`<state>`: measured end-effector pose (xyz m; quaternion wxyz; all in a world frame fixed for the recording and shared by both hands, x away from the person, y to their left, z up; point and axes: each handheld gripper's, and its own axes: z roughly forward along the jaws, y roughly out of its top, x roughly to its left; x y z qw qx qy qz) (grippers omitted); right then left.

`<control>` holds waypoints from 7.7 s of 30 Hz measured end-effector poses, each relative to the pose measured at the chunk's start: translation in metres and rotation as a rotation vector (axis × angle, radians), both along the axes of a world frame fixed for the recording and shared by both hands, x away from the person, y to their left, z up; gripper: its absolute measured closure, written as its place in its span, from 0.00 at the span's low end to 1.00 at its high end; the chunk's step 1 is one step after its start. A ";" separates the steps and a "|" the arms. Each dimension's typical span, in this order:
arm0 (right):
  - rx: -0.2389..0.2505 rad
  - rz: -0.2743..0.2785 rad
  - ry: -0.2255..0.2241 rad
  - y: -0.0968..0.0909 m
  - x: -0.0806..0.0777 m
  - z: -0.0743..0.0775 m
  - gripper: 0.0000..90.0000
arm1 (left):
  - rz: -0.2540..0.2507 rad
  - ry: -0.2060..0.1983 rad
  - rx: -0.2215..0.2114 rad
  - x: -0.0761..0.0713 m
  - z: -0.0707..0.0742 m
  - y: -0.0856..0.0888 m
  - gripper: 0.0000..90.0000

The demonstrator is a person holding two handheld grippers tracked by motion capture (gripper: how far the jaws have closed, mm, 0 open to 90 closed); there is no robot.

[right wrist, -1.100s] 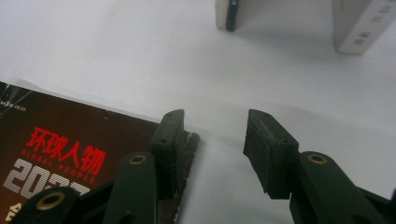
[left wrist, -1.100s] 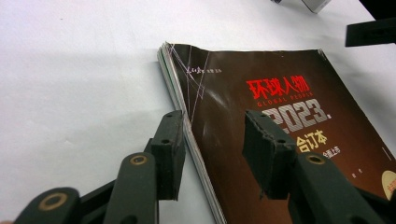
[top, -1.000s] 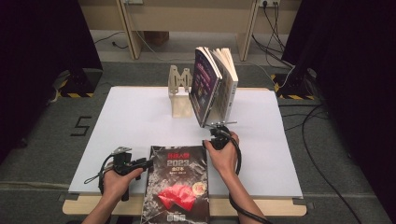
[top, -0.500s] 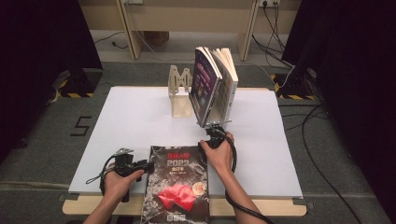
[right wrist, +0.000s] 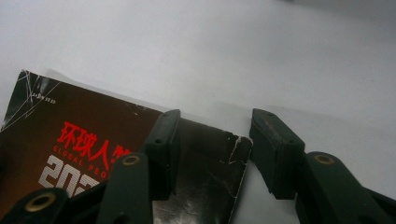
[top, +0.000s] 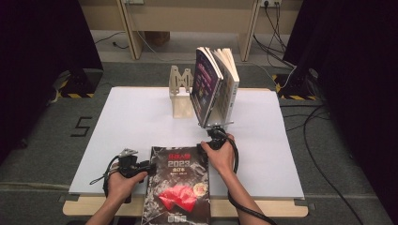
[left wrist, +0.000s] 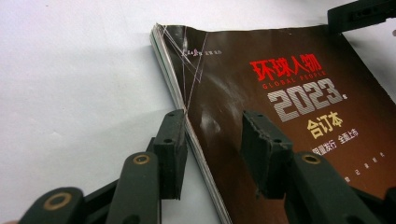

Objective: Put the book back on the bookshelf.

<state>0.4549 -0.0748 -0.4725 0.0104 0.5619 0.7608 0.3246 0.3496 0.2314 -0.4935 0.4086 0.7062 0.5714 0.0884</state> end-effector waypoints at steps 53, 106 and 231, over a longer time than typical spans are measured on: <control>0.178 0.005 0.079 -0.014 -0.028 0.008 0.68 | -0.008 -0.037 0.039 -0.004 -0.002 -0.002 0.69; 0.302 -0.085 -0.177 -0.030 -0.026 0.104 0.97 | 0.032 -0.131 -0.084 0.004 0.035 0.012 0.63; 0.230 -0.205 -0.531 0.025 0.017 0.169 0.96 | -0.229 -0.289 -0.105 0.057 0.130 -0.080 0.45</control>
